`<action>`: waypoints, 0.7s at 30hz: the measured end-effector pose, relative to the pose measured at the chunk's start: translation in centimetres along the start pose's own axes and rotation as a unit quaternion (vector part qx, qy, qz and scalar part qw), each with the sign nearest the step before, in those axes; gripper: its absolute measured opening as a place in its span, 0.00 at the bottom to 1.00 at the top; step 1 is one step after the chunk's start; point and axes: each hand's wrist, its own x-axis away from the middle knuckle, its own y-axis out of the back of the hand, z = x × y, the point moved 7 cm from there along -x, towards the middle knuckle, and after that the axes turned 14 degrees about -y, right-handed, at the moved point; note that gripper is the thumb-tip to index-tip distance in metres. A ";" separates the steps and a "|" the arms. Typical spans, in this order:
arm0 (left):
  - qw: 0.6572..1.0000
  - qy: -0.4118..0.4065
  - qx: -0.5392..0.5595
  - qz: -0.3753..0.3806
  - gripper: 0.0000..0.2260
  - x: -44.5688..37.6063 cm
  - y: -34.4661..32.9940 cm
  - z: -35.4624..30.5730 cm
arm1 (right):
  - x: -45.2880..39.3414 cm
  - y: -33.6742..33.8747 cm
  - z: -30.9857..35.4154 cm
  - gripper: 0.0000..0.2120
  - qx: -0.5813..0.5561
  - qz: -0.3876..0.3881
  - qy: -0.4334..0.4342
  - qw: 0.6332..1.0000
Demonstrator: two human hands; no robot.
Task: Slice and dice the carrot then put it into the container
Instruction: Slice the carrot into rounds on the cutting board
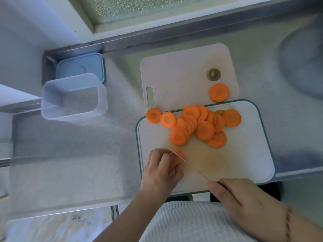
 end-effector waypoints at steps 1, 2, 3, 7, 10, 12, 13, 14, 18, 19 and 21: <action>1.000 0.004 -0.001 0.000 0.13 0.1 -0.1 0.1 | 0.0 -0.1 0.0 0.42 0.005 -0.003 0.001 1.000; 1.000 0.008 -0.001 0.000 0.13 0.1 -0.1 0.2 | 0.0 -0.3 -0.1 0.44 0.009 -0.006 0.002 1.000; 1.000 0.011 0.000 -0.001 0.12 0.1 -0.1 0.2 | 0.0 -0.3 -0.1 0.46 0.009 -0.008 0.002 1.000; 1.000 0.021 0.006 -0.004 0.12 -0.2 0.2 -0.1 | -0.2 -0.3 -0.1 0.45 0.007 -0.015 0.001 1.000; 1.000 0.015 0.002 -0.004 0.19 -0.2 0.4 -0.3 | -0.2 -0.3 -0.2 0.45 0.009 -0.018 -0.002 1.000; 1.000 0.012 0.002 -0.002 0.21 -0.3 0.4 -0.4 | -0.3 -0.4 -0.4 0.45 0.016 -0.019 -0.003 1.000; 1.000 0.011 0.000 -0.001 0.21 -0.3 0.3 -0.4 | -0.3 -0.4 -0.4 0.45 0.019 -0.020 -0.001 1.000; 1.000 0.010 -0.004 -0.001 0.20 -0.2 0.3 -0.4 | -0.3 -0.5 -0.4 0.45 0.021 -0.021 0.001 1.000; 1.000 0.000 -0.008 0.001 0.16 -0.2 0.2 -0.6 | -0.4 -0.3 -0.3 0.42 0.044 -0.021 -0.003 0.999; 1.000 -0.002 -0.008 0.001 0.17 -0.2 0.1 -0.6 | -0.6 -0.3 0.0 0.38 0.050 -0.014 -0.008 0.999; 1.000 -0.007 -0.006 0.000 0.17 -0.1 0.1 -0.6 | -1.3 -0.6 0.8 0.31 0.050 0.004 -0.017 0.999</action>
